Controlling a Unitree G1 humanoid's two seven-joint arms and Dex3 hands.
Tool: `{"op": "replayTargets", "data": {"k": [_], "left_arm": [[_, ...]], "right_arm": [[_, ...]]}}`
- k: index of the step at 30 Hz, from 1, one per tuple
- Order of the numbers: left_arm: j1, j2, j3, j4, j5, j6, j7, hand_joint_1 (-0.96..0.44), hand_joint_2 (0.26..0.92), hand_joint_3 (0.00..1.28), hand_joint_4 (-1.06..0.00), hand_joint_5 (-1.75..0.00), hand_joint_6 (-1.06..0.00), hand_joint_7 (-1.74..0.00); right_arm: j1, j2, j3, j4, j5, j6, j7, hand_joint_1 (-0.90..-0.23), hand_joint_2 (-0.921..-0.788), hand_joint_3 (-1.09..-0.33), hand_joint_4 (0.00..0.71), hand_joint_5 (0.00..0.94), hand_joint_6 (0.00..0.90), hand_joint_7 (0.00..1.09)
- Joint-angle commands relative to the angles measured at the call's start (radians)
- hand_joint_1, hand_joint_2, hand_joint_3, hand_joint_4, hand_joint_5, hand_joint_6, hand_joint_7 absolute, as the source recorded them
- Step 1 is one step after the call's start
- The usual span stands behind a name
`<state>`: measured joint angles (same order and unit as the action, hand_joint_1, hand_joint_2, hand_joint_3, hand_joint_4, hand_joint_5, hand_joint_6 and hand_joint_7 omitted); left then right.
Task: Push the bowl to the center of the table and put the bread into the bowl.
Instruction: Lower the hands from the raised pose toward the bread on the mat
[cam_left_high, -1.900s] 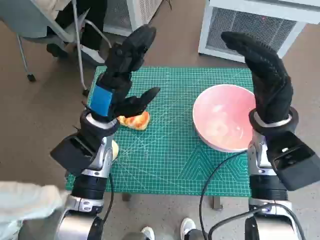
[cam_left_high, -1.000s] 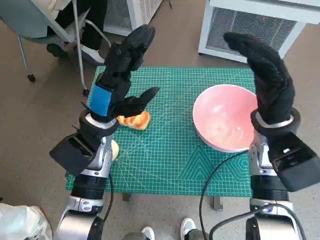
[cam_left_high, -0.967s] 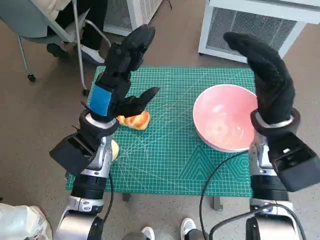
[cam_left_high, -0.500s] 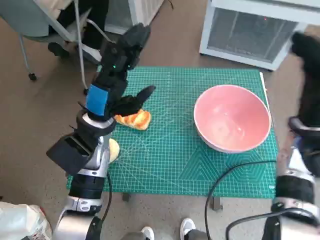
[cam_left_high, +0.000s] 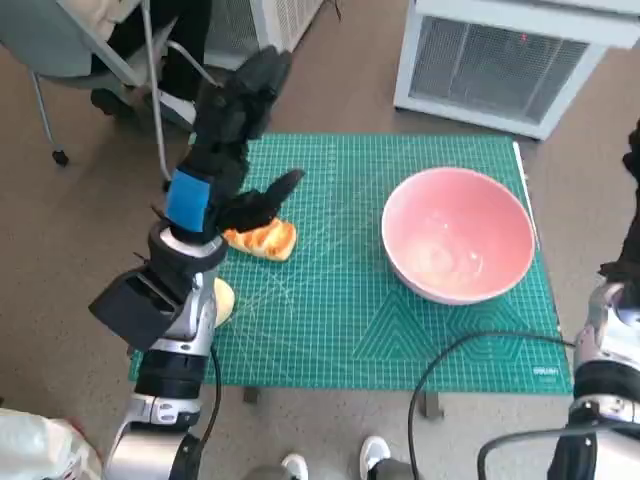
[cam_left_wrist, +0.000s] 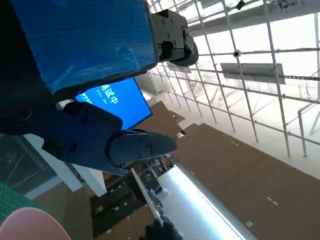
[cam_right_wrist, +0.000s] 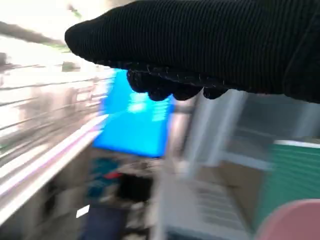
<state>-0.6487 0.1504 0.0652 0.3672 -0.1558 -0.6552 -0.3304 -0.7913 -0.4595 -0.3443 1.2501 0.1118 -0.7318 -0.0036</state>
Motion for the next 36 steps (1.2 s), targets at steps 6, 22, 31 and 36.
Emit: {"op": "replayTargets", "data": {"k": [6,22,31,36], "left_arm": [[0.015,0.016,0.01,-0.021,0.005,-0.001,0.005,-0.43,0.921,0.39,-0.21,0.0,-0.06,-0.49],[0.039,0.035,0.018,-0.052,0.001,0.015,0.004,-0.42,0.921,0.39,-0.21,0.0,-0.07,-0.49],[0.067,0.047,0.023,-0.087,0.005,0.03,0.013,-0.43,0.921,0.38,-0.21,0.0,-0.08,-0.48],[0.086,0.056,0.029,-0.115,0.007,0.045,0.019,-0.43,0.921,0.38,-0.21,0.0,-0.08,-0.47]], "right_arm": [[0.023,0.052,-0.017,0.068,0.018,0.186,0.024,-0.44,-0.921,-0.806,0.178,0.001,0.203,0.12],[-0.009,0.177,-0.013,0.086,0.01,0.328,0.045,-0.441,-0.921,-0.82,0.229,0.015,0.238,0.1],[-0.043,0.233,0.029,0.091,-0.036,0.363,0.038,-0.452,-0.921,-0.813,0.245,0.014,0.261,0.1],[-0.061,0.26,0.033,0.091,-0.04,0.37,0.051,-0.457,-0.921,-0.819,0.24,0.008,0.258,0.09]]}}
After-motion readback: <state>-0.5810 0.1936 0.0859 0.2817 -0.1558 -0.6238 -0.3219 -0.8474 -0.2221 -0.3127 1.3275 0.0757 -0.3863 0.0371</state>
